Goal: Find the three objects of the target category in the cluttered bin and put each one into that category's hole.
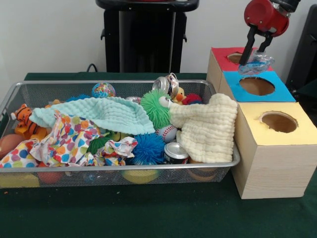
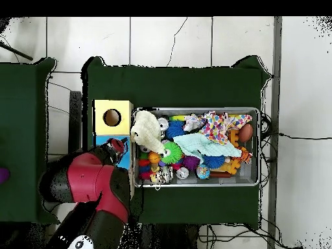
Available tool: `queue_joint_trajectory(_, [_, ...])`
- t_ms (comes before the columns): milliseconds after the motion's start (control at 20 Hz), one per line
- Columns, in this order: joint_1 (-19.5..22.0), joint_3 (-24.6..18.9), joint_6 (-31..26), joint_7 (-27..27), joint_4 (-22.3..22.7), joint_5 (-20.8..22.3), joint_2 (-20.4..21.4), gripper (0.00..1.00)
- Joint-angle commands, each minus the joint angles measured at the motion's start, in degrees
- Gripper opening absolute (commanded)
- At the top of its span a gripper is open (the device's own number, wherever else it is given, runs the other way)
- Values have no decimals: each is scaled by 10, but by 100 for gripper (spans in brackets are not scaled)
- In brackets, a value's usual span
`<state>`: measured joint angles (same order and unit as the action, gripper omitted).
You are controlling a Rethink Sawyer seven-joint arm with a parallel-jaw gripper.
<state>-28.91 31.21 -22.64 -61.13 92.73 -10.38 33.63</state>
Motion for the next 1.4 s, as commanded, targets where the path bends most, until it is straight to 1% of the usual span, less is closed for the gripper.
queue_joint_trajectory(50, [24,-45,-17,-155,7,-18,-3,100])
queue_joint_trajectory(300, [32,-56,9,-155,23,-17,-1,100])
queue_joint_trajectory(350, [35,-57,9,-153,23,-16,-1,100])
queue_joint_trajectory(400, [40,-61,-10,-146,18,-18,4,100])
queue_joint_trajectory(450, [42,-63,-12,-146,20,-19,8,100])
queue_joint_trajectory(550, [40,-65,18,-154,31,-16,1,100])
queue_joint_trajectory(600, [40,-65,22,-154,32,-15,0,100])
queue_joint_trajectory(800, [40,-62,3,-152,21,-16,1,100])
queue_joint_trajectory(950, [40,-58,-28,-144,10,-16,9,100])
queue_joint_trajectory(1050, [39,-58,-35,-146,5,-17,7,100])
queue_joint_trajectory(1300, [30,-53,10,-159,6,-11,-25,100])
queue_joint_trajectory(1400, [27,-51,14,-160,7,-10,-28,100])
